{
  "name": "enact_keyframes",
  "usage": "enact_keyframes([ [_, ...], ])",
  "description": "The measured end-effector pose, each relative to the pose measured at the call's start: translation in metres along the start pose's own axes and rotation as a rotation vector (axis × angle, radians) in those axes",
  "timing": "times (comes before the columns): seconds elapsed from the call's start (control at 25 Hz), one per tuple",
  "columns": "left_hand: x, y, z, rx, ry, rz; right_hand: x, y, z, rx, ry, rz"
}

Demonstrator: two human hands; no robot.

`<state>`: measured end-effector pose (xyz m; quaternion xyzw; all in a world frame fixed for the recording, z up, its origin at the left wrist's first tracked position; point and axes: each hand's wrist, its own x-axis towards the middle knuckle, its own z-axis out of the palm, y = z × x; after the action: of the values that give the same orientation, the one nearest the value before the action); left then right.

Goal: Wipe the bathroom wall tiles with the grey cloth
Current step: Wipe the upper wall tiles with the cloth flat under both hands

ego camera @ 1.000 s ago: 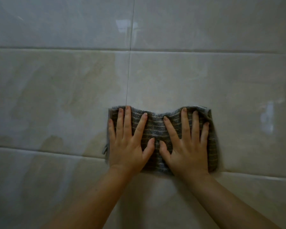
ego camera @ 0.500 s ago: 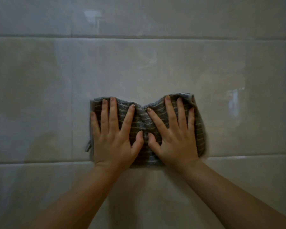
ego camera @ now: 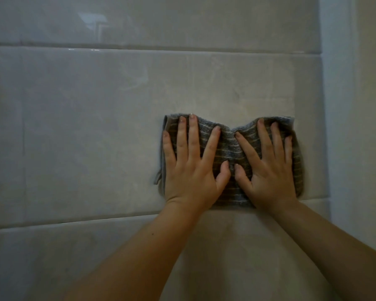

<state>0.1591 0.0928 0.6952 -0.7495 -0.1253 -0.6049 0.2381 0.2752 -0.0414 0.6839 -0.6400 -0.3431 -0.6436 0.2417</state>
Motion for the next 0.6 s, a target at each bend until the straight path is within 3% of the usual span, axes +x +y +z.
enact_keyframes([
  [0.32,0.012,0.067,0.014,-0.087,-0.021,0.11,-0.026,0.054,-0.005,-0.015,0.004,0.221],
  [0.48,-0.007,0.043,0.014,-0.074,0.001,0.211,-0.035,0.025,0.0,-0.053,0.006,0.287],
  [0.6,-0.009,0.002,0.004,-0.058,0.012,0.181,-0.023,-0.011,0.003,-0.057,-0.005,0.262],
])
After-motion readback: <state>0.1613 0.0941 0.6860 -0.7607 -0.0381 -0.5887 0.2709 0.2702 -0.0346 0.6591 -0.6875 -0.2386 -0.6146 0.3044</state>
